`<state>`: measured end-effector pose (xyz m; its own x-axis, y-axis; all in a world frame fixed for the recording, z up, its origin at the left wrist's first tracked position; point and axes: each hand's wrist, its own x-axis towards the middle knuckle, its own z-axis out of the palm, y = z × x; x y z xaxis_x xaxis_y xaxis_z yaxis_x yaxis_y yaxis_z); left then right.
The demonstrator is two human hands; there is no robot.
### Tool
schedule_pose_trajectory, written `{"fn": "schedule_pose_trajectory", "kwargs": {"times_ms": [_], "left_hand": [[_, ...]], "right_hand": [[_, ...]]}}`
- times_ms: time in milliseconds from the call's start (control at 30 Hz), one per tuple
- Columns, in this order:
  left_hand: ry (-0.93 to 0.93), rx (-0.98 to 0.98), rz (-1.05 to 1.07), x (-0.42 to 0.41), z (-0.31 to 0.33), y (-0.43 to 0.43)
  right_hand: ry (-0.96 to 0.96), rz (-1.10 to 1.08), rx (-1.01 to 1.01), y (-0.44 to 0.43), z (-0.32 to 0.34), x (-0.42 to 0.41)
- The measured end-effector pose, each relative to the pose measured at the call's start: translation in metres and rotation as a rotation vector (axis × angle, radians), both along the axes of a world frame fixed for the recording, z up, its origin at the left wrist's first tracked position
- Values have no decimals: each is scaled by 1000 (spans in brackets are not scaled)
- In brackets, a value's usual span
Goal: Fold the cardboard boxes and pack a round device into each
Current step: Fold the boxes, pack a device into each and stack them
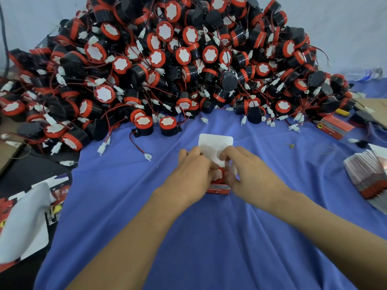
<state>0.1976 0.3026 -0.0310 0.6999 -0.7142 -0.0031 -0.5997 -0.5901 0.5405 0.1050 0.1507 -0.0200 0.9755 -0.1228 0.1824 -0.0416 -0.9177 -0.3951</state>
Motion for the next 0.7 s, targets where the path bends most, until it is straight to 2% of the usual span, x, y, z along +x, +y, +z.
{"fn": "schedule_pose_trajectory", "kwargs": {"times_ms": [133,233,300,400,533,600,700], "left_hand": [[5,-70,77,-3,-7,1],[68,-144,130,-6,-5,0],[48,-204,164,-9,-6,2],[4,-377,244,-15,-11,11],[244,-690,321,-13,-13,22],[311,-710,354,-8,-16,25],[322,-646,337,-4,-18,27]], "right_hand": [[-175,-240,349,7,-18,-3],[-183,-373,593,12,-27,-1],[-167,-432,684,16,-28,-2],[-151,-406,744,21,-27,-6],[-104,-367,1173,19,-21,-13],[-101,-393,1258,16,-21,-14],[-133,-421,1264,16,-25,-12]]}}
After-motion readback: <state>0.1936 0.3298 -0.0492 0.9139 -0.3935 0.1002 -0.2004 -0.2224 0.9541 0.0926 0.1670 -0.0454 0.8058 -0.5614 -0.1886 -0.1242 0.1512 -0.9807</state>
